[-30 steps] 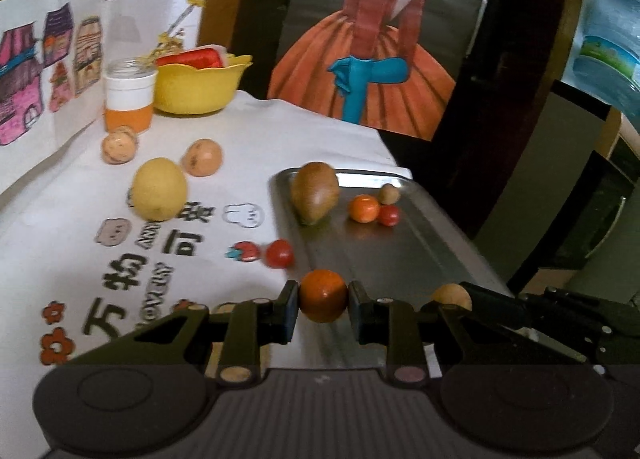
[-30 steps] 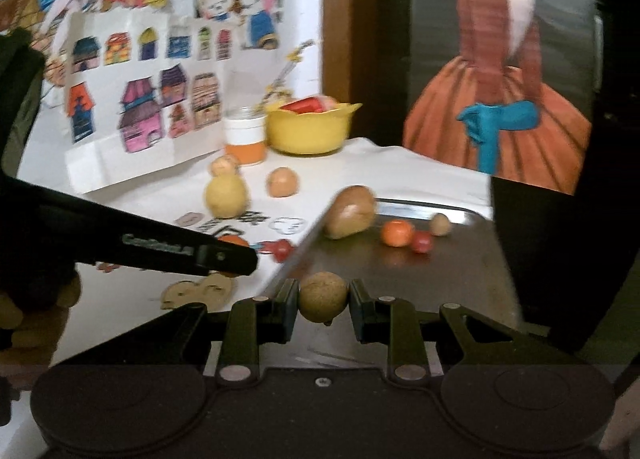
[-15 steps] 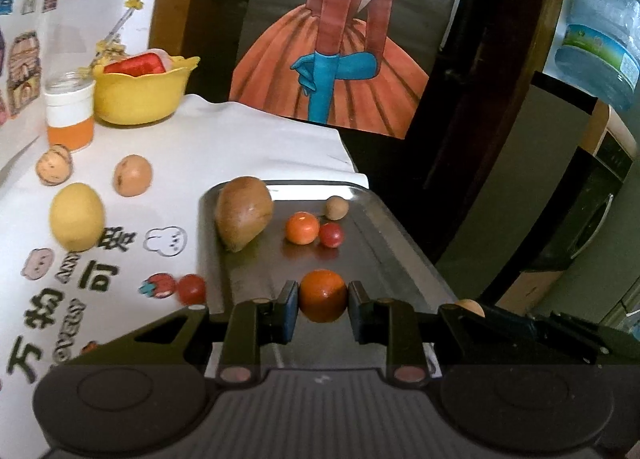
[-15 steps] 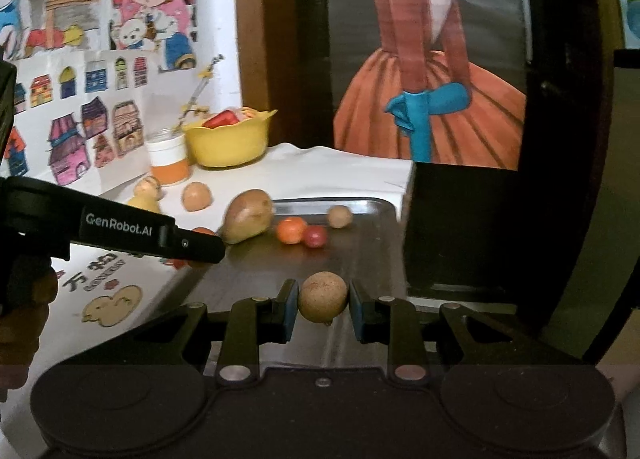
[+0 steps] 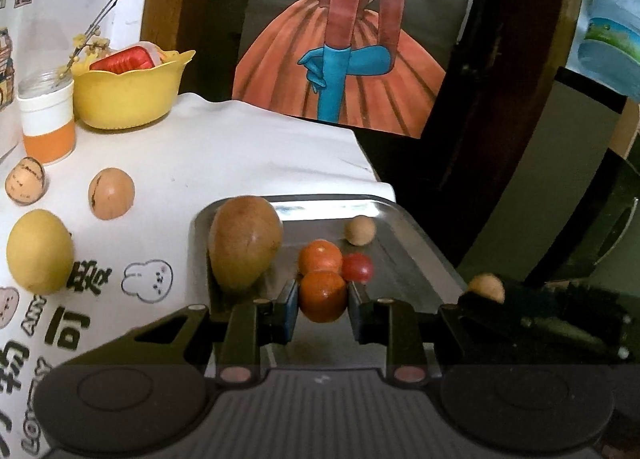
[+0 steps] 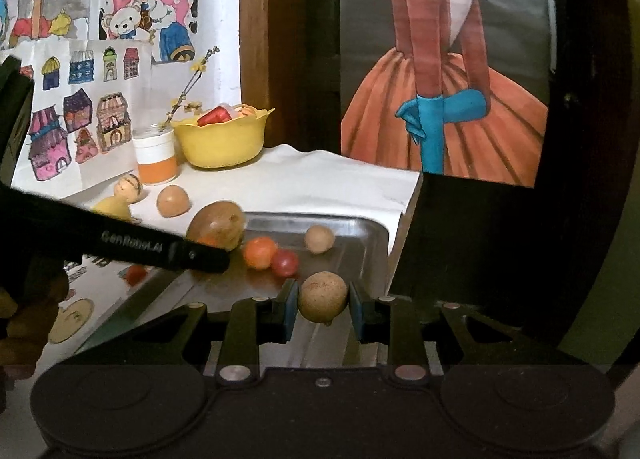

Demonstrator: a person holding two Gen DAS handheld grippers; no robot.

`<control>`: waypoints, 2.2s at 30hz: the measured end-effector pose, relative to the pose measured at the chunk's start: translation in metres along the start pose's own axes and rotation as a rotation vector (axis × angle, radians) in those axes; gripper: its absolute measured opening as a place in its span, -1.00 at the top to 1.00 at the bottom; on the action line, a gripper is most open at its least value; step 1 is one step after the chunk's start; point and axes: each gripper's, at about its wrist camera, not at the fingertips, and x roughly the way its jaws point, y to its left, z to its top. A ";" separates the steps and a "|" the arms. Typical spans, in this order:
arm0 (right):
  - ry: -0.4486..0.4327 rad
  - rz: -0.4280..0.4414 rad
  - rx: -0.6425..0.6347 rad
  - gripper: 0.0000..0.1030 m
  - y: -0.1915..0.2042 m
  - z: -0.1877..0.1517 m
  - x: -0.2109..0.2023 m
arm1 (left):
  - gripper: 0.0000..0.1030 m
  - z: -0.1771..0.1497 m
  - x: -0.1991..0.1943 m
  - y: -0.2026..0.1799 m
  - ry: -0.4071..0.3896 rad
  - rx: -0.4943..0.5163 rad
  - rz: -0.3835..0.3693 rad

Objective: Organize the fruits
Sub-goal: 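Carry the tangerine in left tool while right tool carries the brown fruit over the tray, then open left tool to drop the tangerine while right tool releases the brown fruit onto tray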

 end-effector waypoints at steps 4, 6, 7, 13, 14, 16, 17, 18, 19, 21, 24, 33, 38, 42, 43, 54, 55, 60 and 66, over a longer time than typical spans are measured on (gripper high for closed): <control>0.001 0.010 -0.024 0.43 -0.007 0.012 0.023 | 0.44 0.003 0.012 0.005 0.005 -0.013 0.005; 0.008 0.016 -0.041 0.43 -0.008 0.016 0.034 | 0.44 0.003 0.016 0.007 0.007 -0.016 0.004; 0.014 0.025 -0.047 0.43 -0.008 0.018 0.039 | 0.44 0.003 0.017 0.007 0.008 -0.011 0.004; 0.043 0.035 -0.075 0.43 -0.005 0.025 0.060 | 0.44 0.002 0.023 0.004 0.007 0.044 0.021; 0.051 0.032 -0.079 0.43 -0.004 0.026 0.063 | 0.44 0.002 0.025 0.004 0.015 0.042 0.024; 0.066 0.029 -0.091 0.43 -0.003 0.027 0.067 | 0.44 0.001 0.028 0.006 0.030 0.040 0.033; 0.072 0.030 -0.098 0.43 -0.002 0.027 0.069 | 0.44 0.001 0.029 0.007 0.036 0.043 0.039; 0.079 0.030 -0.105 0.43 0.000 0.027 0.070 | 0.44 0.000 0.030 0.008 0.035 0.046 0.039; 0.086 0.026 -0.109 0.43 0.000 0.027 0.072 | 0.44 0.000 0.030 0.008 0.033 0.047 0.036; 0.098 0.016 -0.117 0.43 0.002 0.026 0.074 | 0.44 0.000 0.029 0.007 0.034 0.053 0.039; 0.108 0.023 -0.117 0.43 0.004 0.026 0.077 | 0.44 -0.001 0.029 0.005 0.029 0.073 0.050; 0.117 0.031 -0.125 0.43 0.009 0.024 0.080 | 0.42 0.000 0.031 0.005 0.042 0.075 0.069; 0.116 0.028 -0.153 0.39 0.014 0.025 0.080 | 0.38 0.000 0.030 0.006 0.039 0.071 0.079; 0.107 0.012 -0.160 0.28 0.015 0.025 0.077 | 0.36 -0.001 0.027 0.006 0.040 0.067 0.071; 0.102 0.004 -0.157 0.09 0.015 0.026 0.076 | 0.30 -0.002 0.025 0.006 0.038 0.066 0.070; 0.018 -0.055 -0.112 -0.67 0.007 0.039 0.045 | -0.45 0.002 -0.014 0.006 -0.039 0.061 0.100; 0.008 -0.061 -0.108 -0.72 0.007 0.041 0.041 | -0.56 0.003 -0.019 0.006 -0.054 0.062 0.107; -0.023 -0.082 -0.100 -0.90 0.006 0.044 0.024 | -0.76 0.003 -0.036 0.007 -0.094 0.079 0.141; -0.038 -0.092 -0.104 -0.98 0.012 0.044 0.007 | -0.89 -0.003 -0.053 0.014 -0.110 0.070 0.177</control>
